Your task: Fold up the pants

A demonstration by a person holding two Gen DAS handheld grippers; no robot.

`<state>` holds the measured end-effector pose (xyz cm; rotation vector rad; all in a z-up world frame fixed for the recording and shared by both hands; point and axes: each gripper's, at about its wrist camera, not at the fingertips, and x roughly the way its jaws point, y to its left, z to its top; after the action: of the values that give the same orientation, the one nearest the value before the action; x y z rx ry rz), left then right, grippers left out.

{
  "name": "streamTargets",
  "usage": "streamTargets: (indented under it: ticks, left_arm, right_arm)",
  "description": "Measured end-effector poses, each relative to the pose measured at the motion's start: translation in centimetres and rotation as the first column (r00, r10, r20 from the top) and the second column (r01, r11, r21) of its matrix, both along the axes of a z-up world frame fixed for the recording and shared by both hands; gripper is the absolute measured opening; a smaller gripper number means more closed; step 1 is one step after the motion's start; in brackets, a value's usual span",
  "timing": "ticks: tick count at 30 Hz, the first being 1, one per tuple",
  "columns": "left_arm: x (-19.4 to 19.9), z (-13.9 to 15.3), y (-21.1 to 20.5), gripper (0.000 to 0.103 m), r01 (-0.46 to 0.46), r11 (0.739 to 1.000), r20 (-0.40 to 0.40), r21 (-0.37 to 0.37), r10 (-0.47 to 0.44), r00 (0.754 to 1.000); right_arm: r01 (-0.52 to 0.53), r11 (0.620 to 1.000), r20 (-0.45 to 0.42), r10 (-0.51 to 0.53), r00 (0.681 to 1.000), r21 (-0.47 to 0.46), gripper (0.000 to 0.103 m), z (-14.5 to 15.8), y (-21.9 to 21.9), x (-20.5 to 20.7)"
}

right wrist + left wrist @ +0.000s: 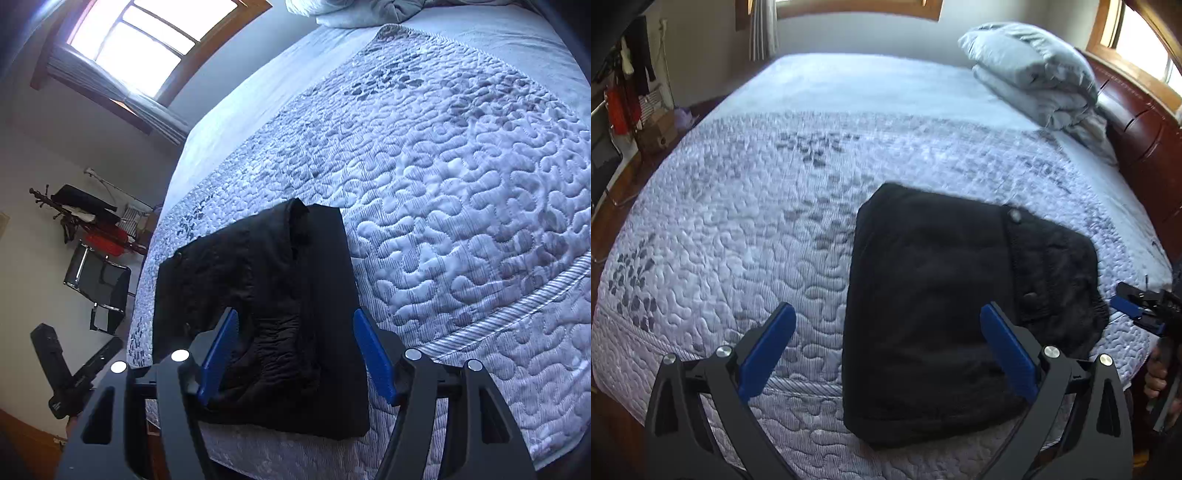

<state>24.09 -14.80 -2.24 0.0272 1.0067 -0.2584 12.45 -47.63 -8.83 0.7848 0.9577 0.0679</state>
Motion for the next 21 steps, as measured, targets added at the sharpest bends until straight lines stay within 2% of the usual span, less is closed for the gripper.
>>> streamTargets:
  ticks: [5, 9, 13, 15, 18, 20, 21]
  left_arm:
    - [1.1, -3.6, 0.2, 0.100, -0.002, 0.997, -0.062, 0.081, 0.007, 0.998]
    - [1.4, -5.4, 0.8, 0.101, 0.005, 0.998, -0.086, 0.059, 0.000, 0.996]
    - [2.6, -6.1, 1.8, 0.101, 0.007, 0.999, -0.166, -0.038, -0.013, 0.986]
    - [3.5, -6.5, 2.6, 0.100, 0.018, 0.991, -0.244, -0.132, -0.050, 0.969]
    - [4.7, -7.4, 3.5, 0.100, 0.044, 0.957, -0.322, -0.286, -0.139, 0.936]
    - [5.2, -8.1, 3.8, 0.100, 0.044, 0.944, -0.364, -0.327, -0.169, 0.916]
    - [5.6, -8.5, 4.0, 0.100, 0.052, 0.929, -0.379, -0.368, -0.200, 0.903]
  right_arm:
    - [-0.008, 1.000, -0.028, 0.008, 1.000, -0.008, 0.067, -1.4, 0.3, 0.4]
    - [-0.030, 1.000, -0.042, 0.030, 0.999, -0.006, 0.069, -2.2, 0.7, 0.8]
    - [-0.038, 0.999, -0.049, 0.039, 0.998, 0.004, 0.070, -2.8, 0.8, 1.0]
    - [-0.044, 0.999, -0.050, 0.044, 0.998, 0.011, 0.071, -3.0, 0.8, 1.0]
    - [-0.049, 0.999, -0.050, 0.050, 0.998, 0.013, 0.072, -3.2, 0.8, 1.1]
    - [-0.046, 0.999, -0.050, 0.047, 0.998, 0.021, 0.073, -3.3, 0.7, 1.1]
    - [-0.046, 0.999, -0.049, 0.047, 0.998, 0.023, 0.073, -3.3, 0.7, 1.1]
